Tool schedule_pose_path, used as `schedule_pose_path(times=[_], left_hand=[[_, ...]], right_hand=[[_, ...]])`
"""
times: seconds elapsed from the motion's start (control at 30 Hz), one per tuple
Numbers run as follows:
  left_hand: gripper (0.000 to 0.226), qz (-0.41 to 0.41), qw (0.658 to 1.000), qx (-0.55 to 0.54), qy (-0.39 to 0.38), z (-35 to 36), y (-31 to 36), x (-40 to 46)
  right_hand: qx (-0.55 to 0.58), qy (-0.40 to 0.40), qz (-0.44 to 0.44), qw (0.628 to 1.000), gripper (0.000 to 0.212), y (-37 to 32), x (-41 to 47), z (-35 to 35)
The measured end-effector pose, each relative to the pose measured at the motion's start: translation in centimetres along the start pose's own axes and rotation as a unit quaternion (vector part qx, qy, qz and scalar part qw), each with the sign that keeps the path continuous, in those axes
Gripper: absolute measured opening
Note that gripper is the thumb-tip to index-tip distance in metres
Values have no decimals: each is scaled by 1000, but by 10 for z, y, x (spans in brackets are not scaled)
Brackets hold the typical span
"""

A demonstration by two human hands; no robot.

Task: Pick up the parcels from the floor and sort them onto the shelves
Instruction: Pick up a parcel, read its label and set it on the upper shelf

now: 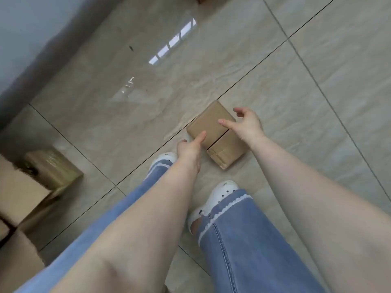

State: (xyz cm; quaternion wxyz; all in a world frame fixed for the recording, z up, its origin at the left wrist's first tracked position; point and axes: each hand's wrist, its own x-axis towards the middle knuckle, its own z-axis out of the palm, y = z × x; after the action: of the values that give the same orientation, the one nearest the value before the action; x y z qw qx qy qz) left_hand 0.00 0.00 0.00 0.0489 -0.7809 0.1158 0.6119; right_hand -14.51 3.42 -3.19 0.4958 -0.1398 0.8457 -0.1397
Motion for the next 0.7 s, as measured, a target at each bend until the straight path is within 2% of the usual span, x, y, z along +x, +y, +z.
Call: schedule_pose_path(times=[0.1, 0.2, 0.3, 0.37, 0.57, 0.67, 0.7], left_hand=[[86, 7, 1000, -13, 10, 11, -2, 25], [72, 10, 999, -46, -8, 18, -4, 46], [49, 33, 998, -53, -11, 19, -4, 56], [44, 53, 997, -57, -7, 17, 0, 53], [60, 128, 990, -63, -22, -9, 30, -17], [86, 154, 986, -50, -41, -30, 51, -81], [88, 159, 985, -55, -44, -38, 58, -106]], right_hand=[[-41, -9, 4, 999, 85, 8, 22, 14], [-76, -11, 9, 997, 81, 14, 35, 24], [-84, -5, 4, 996, 74, 13, 40, 25], [-77, 1, -5, 997, 72, 9, 37, 23], [61, 11, -5, 998, 64, -35, -14, -13], [115, 22, -13, 993, 61, -74, -70, -47], [133, 28, -10, 991, 60, -86, -90, -58]])
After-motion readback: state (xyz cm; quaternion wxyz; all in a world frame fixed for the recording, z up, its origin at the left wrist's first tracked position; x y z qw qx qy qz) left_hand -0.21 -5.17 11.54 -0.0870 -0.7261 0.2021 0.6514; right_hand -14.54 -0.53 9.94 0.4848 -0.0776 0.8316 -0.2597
